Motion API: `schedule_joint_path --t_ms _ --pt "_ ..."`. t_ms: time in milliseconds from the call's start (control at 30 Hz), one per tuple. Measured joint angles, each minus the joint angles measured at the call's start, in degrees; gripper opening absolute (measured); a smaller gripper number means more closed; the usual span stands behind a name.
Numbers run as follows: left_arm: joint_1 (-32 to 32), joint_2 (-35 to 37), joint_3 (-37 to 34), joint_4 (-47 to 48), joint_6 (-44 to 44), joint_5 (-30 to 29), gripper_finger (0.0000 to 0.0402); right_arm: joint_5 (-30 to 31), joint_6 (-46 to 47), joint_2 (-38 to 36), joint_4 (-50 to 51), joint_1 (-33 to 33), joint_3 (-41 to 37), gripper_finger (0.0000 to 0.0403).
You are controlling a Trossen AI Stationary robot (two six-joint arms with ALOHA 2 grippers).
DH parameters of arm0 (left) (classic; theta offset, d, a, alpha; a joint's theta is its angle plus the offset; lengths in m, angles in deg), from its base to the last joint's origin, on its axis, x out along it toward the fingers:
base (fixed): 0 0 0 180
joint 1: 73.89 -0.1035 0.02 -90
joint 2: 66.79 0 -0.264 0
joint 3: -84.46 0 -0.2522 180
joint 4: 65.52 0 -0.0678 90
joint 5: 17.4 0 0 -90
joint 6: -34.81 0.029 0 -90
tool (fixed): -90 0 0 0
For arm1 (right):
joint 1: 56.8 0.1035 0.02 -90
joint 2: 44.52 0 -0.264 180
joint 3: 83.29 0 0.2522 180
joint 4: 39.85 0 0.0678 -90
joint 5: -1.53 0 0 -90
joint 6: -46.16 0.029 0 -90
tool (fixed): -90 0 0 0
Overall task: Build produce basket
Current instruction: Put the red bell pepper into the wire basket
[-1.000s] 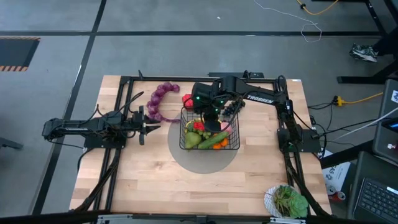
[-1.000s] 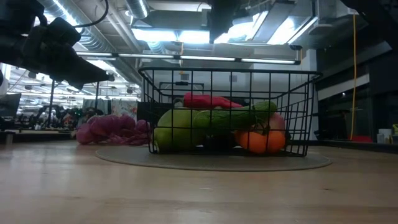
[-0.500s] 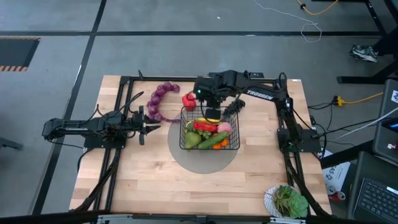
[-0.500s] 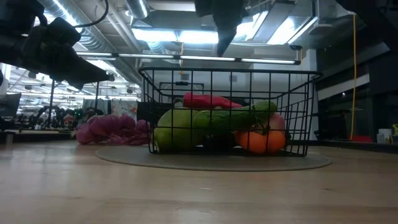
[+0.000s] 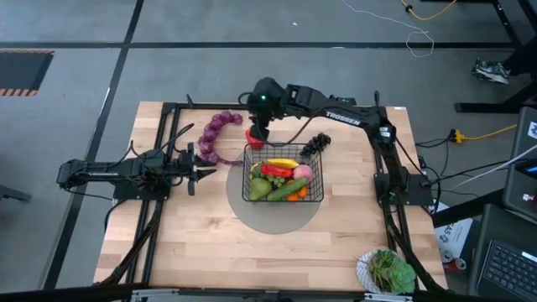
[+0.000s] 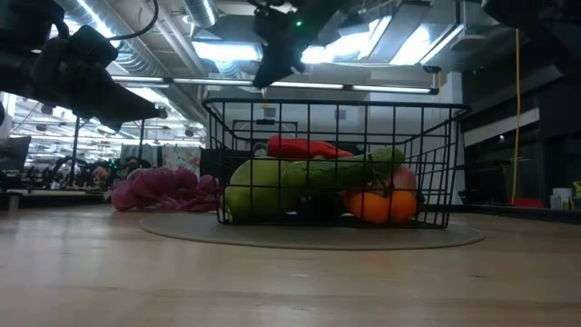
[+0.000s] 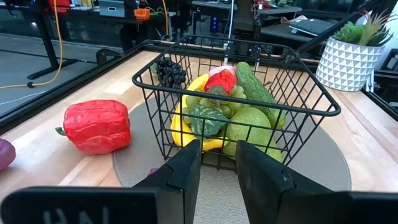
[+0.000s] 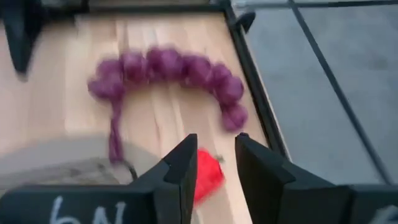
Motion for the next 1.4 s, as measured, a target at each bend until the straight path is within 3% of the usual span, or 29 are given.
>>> schedule_joint_path --t_ms 533,667,767,933,1233,1400 --pt "-0.01 0.0 0.0 0.0 0.0 0.0 0.0096 -5.03 11.54 8.07 -15.17 -6.17 -1.07 0.011" --pt "-0.01 -0.01 0.01 0.0 0.01 -0.02 0.0096 -7.11 14.75 9.07 -10.36 -7.33 -0.92 0.011" --pt "-0.01 0.0 0.02 0.0 0.01 -0.01 0.0096 -12.06 15.03 10.41 -5.02 -8.22 -0.97 0.011" --pt "0.01 -0.02 0.02 0.0 0.0 -0.17 0.0096 -21.77 19.48 12.98 -4.81 -9.78 -0.99 0.011" --pt "-0.01 -0.01 0.01 0.0 0.01 -0.2 0.0096 -23.11 22.01 16.84 -3.73 -12.09 -0.99 0.011" --pt "-0.01 -0.02 0.02 0.0 0.02 -0.2 0.0096 -27.32 20.65 17.04 -2.38 -13.01 -0.99 0.011"
